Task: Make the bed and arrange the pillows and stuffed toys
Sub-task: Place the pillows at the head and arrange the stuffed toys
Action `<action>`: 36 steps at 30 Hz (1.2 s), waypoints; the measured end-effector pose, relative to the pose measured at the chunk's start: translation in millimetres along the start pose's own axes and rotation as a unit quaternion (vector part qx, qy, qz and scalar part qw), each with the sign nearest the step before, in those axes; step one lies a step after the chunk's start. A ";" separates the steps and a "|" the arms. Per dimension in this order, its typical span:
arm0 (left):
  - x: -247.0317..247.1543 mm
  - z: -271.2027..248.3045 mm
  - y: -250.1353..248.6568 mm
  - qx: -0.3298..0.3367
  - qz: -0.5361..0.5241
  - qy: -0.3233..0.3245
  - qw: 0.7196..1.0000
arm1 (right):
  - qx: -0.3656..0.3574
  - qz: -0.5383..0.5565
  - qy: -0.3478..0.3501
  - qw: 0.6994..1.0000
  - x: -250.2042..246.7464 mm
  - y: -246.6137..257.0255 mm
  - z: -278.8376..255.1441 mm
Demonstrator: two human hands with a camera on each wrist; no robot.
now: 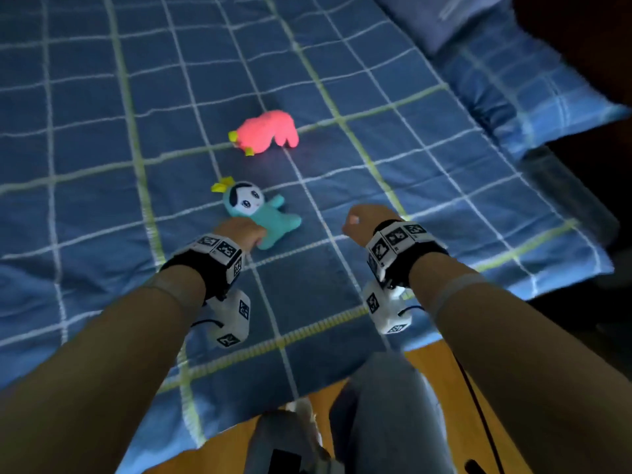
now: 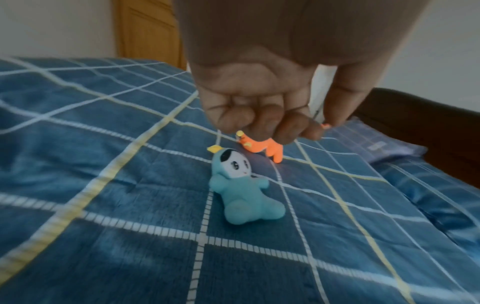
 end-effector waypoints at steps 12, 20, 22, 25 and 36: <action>18.8 123.9 85.2 -0.224 -0.327 -0.015 0.918 | -0.100 -0.093 0.096 0.986 26.1 78.9 265.6; 73.4 235.3 83.7 -0.344 -0.349 -0.011 0.872 | -0.198 -0.088 -0.003 0.976 50.6 123.2 448.1; 81.7 254.1 90.7 -0.386 -0.327 -0.002 0.863 | -0.218 -0.120 -0.015 0.969 53.3 136.8 482.3; 92.2 273.0 104.3 -0.437 -0.329 -0.018 0.837 | -0.211 -0.155 -0.012 0.965 64.2 143.2 530.9; 105.0 293.1 122.1 -0.470 -0.294 -0.088 0.828 | -0.244 -0.192 -0.050 0.949 52.8 127.3 530.6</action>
Point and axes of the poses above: each hand's wrist, its own z-axis towards the middle knuckle, its own x-axis out of the palm, y = z × x, the point moved 9 cm from there along z, towards the middle knuckle, and after that the axes turned 4 degrees about -x, right-handed, at the moved point
